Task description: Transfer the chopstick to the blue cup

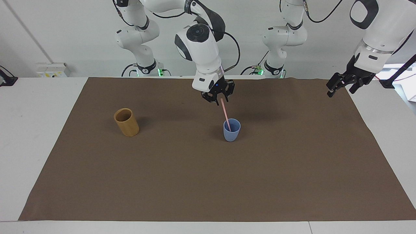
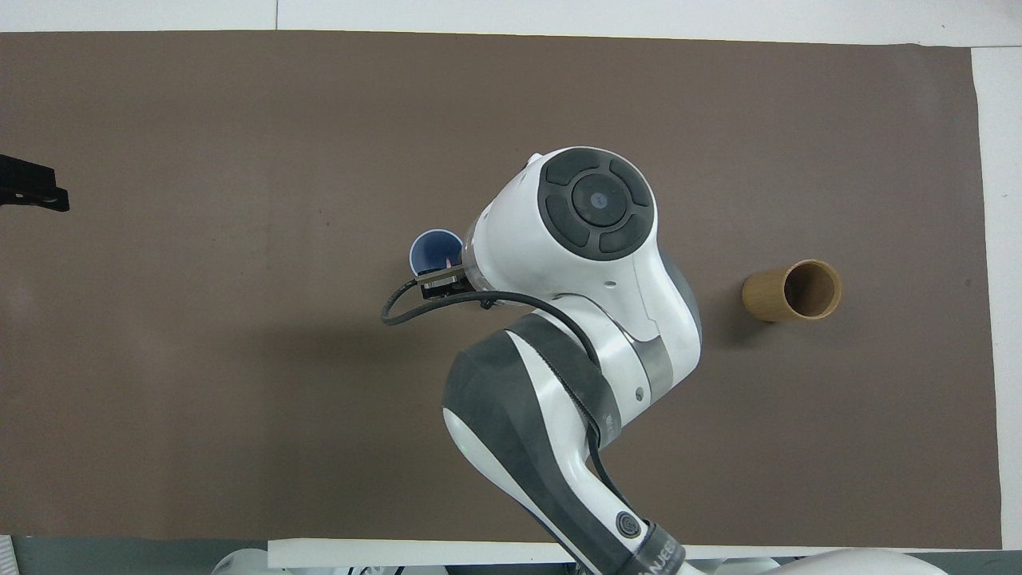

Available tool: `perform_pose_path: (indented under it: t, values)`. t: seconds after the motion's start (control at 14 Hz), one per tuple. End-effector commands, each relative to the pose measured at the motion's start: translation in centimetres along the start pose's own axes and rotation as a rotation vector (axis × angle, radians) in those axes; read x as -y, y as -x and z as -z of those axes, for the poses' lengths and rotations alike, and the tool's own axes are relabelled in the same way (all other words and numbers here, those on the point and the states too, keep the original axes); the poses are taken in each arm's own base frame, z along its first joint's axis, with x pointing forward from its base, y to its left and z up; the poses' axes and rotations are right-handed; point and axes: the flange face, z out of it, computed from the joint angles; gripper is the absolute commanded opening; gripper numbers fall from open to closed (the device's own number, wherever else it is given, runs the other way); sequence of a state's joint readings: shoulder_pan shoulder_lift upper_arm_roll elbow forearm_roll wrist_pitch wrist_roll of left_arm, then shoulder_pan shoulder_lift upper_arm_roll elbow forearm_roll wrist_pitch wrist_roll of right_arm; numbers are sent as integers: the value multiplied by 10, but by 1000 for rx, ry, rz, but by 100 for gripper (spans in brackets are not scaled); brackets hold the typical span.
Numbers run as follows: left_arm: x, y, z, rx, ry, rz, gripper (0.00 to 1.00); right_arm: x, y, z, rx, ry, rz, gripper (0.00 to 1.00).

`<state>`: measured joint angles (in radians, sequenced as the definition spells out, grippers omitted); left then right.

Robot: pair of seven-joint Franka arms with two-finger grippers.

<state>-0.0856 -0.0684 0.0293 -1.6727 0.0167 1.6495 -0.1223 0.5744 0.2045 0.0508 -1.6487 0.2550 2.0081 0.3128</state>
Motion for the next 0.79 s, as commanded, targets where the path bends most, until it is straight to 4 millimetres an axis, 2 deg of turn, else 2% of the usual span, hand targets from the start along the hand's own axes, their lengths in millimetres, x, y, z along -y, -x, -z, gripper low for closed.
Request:
perform_pose_path:
  t: [0.0, 0.07, 0.21, 0.29, 0.43, 0.5, 0.57, 0.71]
  values:
    - [1, 3, 0, 10, -13, -1, 100, -22, -22, 49, -27, 25, -30, 100]
    - [1, 3, 0, 10, -13, -1, 100, -47, -31, 66, -38, 71, -52, 100]
    - [1, 3, 0, 10, -13, -1, 100, -111, -28, 121, -71, 183, -110, 100]
    - [1, 3, 0, 10, -13, -2, 100, -142, -18, 149, -57, 236, -143, 100]
    - [1, 3, 0, 10, -13, -1, 100, -217, 18, 206, 27, 303, -190, 100]
    - [1, 3, 0, 10, -13, -1, 100, -247, 34, 232, 42, 306, -183, 100]
    - [1, 3, 0, 10, -13, -1, 100, -276, 46, 254, 28, 311, -191, 100]
    - [1, 3, 0, 10, -13, -2, 100, -327, 58, 274, 26, 324, -223, 100]
